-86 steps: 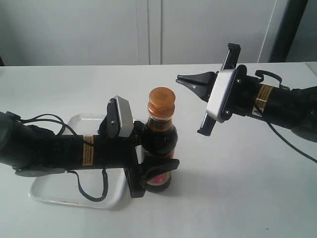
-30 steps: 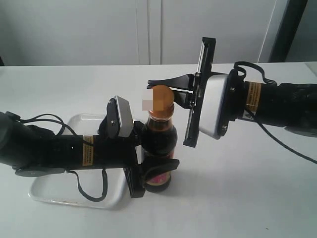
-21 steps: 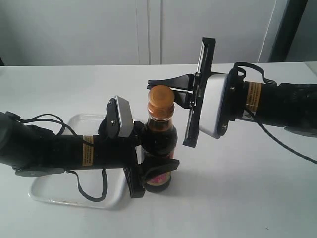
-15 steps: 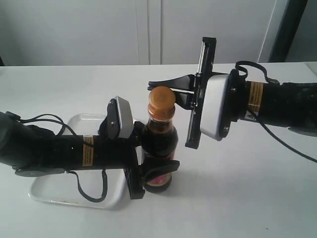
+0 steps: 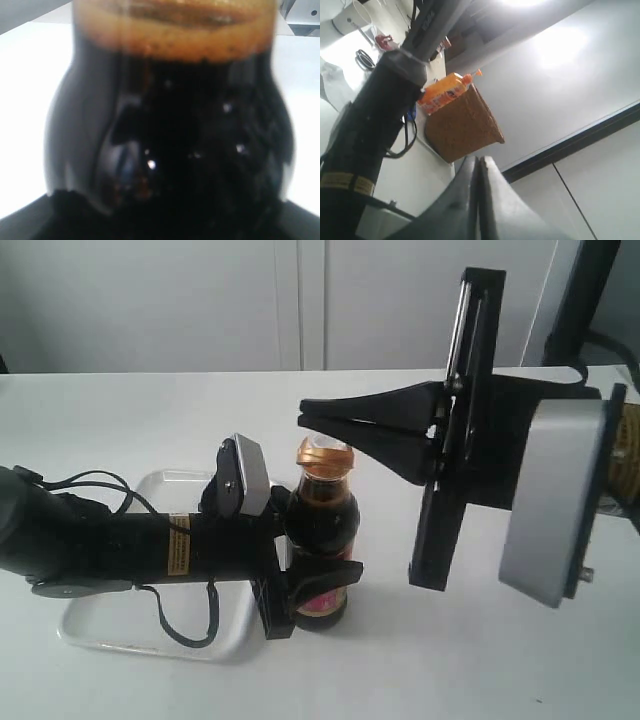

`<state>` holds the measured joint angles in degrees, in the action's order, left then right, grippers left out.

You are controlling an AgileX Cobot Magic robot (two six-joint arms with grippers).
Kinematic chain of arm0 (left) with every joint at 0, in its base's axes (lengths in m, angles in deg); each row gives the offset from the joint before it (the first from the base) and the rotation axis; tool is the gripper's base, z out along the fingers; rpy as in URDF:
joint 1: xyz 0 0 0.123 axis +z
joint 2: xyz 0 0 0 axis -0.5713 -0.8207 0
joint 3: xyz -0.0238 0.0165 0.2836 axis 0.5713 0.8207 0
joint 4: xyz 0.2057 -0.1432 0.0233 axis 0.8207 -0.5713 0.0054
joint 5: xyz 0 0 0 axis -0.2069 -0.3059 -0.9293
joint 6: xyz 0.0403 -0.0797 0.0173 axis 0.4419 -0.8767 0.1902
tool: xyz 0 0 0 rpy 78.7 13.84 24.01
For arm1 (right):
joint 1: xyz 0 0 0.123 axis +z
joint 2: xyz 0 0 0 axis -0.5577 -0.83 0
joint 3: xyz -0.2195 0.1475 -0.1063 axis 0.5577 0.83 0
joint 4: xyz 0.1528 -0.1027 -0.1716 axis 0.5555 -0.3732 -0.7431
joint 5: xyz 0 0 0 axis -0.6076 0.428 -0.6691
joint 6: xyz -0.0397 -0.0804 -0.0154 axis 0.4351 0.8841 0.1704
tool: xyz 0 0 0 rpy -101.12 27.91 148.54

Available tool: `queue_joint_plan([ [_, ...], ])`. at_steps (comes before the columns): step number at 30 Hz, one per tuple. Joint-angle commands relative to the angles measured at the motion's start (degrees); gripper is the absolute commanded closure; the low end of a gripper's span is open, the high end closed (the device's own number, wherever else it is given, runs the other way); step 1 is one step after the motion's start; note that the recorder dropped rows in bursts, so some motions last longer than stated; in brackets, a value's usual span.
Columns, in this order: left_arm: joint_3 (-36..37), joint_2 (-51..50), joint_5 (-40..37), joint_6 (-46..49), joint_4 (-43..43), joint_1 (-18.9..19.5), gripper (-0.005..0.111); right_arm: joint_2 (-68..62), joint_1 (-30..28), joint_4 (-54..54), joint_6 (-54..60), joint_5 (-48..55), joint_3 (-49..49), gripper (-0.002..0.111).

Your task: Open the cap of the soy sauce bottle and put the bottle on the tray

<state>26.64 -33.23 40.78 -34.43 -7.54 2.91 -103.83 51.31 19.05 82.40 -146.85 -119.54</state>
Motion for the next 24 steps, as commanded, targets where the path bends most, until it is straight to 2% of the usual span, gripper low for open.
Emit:
queue_joint_plan([
  [1,0.3,0.0,-1.0,-0.2,0.2,-0.2,0.107,2.0,0.5,-0.4,-5.5,-0.7,0.3,0.108],
  [5,0.3,0.0,-1.0,-0.2,0.2,-0.2,0.107,2.0,0.5,4.4,-18.7,1.0,0.3,0.108],
  [10,0.3,0.0,-1.0,-0.2,0.2,-0.2,0.107,2.0,0.5,19.9,-39.0,15.0,0.3,0.108],
  [15,0.3,0.0,-1.0,-0.2,-0.2,-0.2,0.107,2.0,0.5,26.9,-39.4,27.9,-1.6,0.108],
  [21,0.3,0.0,-1.0,-0.2,-0.3,-0.2,0.107,2.0,0.5,26.6,-43.1,59.7,-9.8,0.108],
  [24,0.3,0.0,-1.0,-0.2,-0.6,-0.2,0.107,2.0,0.5,26.0,-39.1,74.2,-12.4,0.108],
])
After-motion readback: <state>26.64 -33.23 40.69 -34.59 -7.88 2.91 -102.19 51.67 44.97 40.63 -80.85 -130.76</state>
